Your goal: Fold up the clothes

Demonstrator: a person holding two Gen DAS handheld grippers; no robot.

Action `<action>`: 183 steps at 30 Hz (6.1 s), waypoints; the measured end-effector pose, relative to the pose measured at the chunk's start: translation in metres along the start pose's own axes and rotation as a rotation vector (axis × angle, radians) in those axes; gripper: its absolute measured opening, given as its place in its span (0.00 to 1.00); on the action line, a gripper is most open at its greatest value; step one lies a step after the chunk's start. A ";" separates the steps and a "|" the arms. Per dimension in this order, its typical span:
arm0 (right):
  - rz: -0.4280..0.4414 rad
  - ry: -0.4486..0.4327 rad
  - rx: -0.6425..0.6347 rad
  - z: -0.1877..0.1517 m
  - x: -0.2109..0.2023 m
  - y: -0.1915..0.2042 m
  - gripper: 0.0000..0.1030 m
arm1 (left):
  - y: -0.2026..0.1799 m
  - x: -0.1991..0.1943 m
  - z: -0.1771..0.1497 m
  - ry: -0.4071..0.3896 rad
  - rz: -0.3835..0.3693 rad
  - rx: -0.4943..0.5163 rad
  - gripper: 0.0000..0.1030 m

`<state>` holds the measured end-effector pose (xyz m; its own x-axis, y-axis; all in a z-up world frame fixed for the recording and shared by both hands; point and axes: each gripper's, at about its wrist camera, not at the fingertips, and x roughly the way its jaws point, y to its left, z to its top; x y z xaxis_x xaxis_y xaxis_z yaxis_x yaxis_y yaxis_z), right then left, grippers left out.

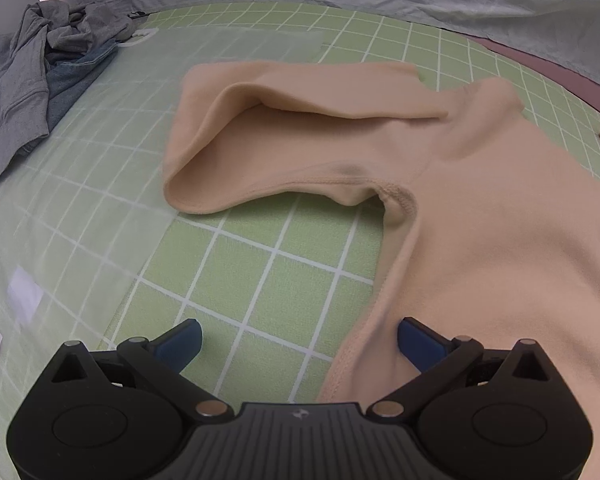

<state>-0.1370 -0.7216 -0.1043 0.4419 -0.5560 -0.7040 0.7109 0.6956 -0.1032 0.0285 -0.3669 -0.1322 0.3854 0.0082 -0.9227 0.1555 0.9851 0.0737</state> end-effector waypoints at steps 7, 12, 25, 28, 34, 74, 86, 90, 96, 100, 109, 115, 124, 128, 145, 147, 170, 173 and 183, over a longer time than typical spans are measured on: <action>0.061 0.003 -0.233 0.023 0.039 0.047 0.80 | 0.003 0.003 0.001 0.004 -0.018 -0.012 1.00; 0.144 0.009 -0.139 0.025 0.043 0.034 0.08 | 0.007 0.005 0.000 0.014 -0.041 -0.035 1.00; -0.124 0.110 -0.019 -0.030 -0.002 -0.048 0.29 | 0.007 0.005 0.002 0.018 -0.037 -0.026 1.00; -0.128 0.069 -0.113 -0.029 -0.010 -0.027 0.48 | 0.007 0.005 0.001 0.017 -0.031 -0.025 1.00; -0.127 -0.006 -0.478 -0.013 0.011 0.033 0.54 | 0.007 0.005 0.000 0.018 -0.028 -0.034 1.00; -0.255 -0.051 -0.081 -0.026 -0.011 -0.095 0.09 | 0.008 0.005 0.002 0.020 -0.034 -0.067 1.00; -0.457 0.069 0.401 -0.082 -0.037 -0.195 0.64 | 0.007 0.003 0.001 0.013 -0.035 -0.068 1.00; -0.390 0.076 0.463 -0.085 -0.028 -0.195 0.68 | 0.006 0.003 0.001 0.012 -0.035 -0.069 1.00; -0.324 0.084 0.442 -0.086 -0.014 -0.186 0.42 | 0.005 0.003 0.000 0.009 -0.032 -0.073 1.00; -0.287 0.098 0.384 -0.085 -0.021 -0.179 0.04 | 0.006 0.002 0.001 0.011 -0.034 -0.072 1.00; -0.287 0.171 0.487 -0.128 -0.073 -0.165 0.03 | 0.006 0.001 0.000 -0.001 -0.033 -0.073 1.00; -0.266 0.194 0.500 -0.148 -0.099 -0.142 0.03 | 0.007 0.000 -0.002 -0.011 -0.037 -0.065 1.00; -0.169 0.142 0.430 -0.155 -0.122 -0.104 0.04 | 0.025 -0.026 -0.020 -0.045 -0.054 -0.010 1.00; -0.225 0.061 0.416 -0.142 -0.122 -0.106 0.42 | 0.040 -0.039 -0.034 -0.055 -0.065 -0.016 1.00; -0.226 0.034 0.674 -0.165 -0.097 -0.175 0.02 | 0.068 -0.064 -0.086 -0.062 -0.061 -0.032 1.00; -0.224 0.043 0.655 -0.168 -0.102 -0.169 0.02 | 0.067 -0.065 -0.090 -0.061 -0.068 -0.029 1.00; -0.223 0.062 0.343 -0.138 -0.113 -0.081 0.99 | 0.096 -0.063 -0.046 -0.138 -0.018 -0.083 0.96; -0.172 0.057 0.336 -0.122 -0.100 -0.061 1.00 | 0.098 -0.056 -0.023 -0.154 -0.026 -0.090 0.88; -0.145 0.084 0.303 -0.069 -0.037 -0.007 1.00 | 0.066 -0.015 0.061 -0.226 -0.055 0.108 0.75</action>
<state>-0.1965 -0.6746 -0.1262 0.2866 -0.5914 -0.7538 0.8988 0.4384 -0.0022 0.0887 -0.3121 -0.0901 0.5656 -0.0955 -0.8191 0.2736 0.9587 0.0771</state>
